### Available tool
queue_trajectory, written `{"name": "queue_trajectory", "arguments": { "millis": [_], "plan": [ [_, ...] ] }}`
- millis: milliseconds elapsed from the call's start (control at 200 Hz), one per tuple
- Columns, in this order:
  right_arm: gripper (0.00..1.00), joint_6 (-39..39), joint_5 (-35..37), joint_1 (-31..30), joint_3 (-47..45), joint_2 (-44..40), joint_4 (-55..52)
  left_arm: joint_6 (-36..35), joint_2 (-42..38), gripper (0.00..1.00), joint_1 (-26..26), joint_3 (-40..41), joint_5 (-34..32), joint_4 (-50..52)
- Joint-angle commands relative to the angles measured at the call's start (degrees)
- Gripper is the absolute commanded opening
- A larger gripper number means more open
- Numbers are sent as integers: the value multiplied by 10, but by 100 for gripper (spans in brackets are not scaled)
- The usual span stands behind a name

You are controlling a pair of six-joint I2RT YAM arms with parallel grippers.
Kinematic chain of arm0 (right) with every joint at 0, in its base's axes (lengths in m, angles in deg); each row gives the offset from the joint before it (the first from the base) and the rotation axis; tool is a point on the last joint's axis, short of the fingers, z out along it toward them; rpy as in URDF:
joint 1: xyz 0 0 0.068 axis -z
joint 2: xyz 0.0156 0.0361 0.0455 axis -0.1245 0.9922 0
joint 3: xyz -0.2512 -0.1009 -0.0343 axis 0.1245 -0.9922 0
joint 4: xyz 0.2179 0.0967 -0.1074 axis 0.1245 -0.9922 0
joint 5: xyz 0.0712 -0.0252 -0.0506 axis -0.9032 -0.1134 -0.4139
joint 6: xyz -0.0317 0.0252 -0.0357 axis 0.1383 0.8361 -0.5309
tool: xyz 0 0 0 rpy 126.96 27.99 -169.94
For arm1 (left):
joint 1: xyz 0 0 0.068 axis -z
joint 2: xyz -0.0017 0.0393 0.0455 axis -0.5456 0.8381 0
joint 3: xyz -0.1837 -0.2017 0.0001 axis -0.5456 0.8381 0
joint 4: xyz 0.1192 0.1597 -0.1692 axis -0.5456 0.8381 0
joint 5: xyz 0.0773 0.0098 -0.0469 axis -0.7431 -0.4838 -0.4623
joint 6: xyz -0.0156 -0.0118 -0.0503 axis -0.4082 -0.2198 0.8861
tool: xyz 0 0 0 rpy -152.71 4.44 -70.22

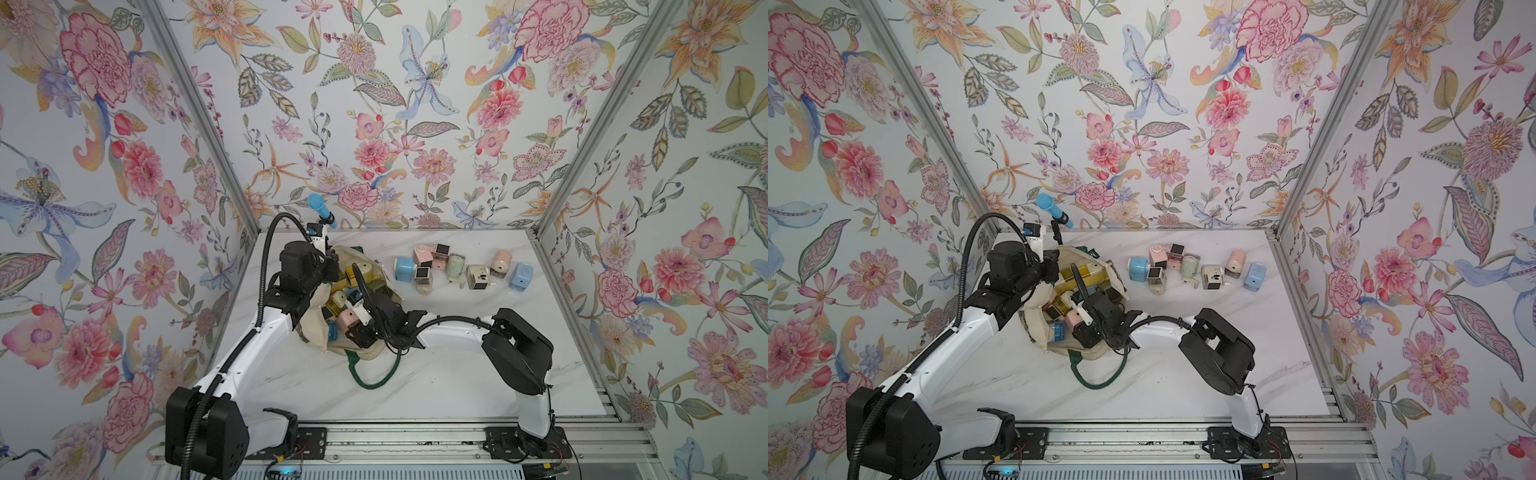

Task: Take out the pencil sharpeners from the tote bags
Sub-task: Pick up the pencil sharpener from the canvas bag.

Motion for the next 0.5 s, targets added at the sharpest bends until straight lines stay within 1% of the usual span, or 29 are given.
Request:
{"name": "queue_trajectory", "arguments": {
  "millis": [0, 220, 355, 495],
  "plan": [
    [40, -20, 26, -3, -14, -70, 19, -4, -18, 0, 3, -26, 2, -59],
    [40, -40, 52, -14, -42, -129, 11, -4, -15, 0, 4, -28, 3, -58],
    [40, -48, 40, -18, -16, -148, -41, -4, -21, 0, 5, -25, 3, -62],
    [41, -67, 43, -30, -12, -179, -69, -1, -17, 0, 5, -25, -1, -62]
  ]
}}
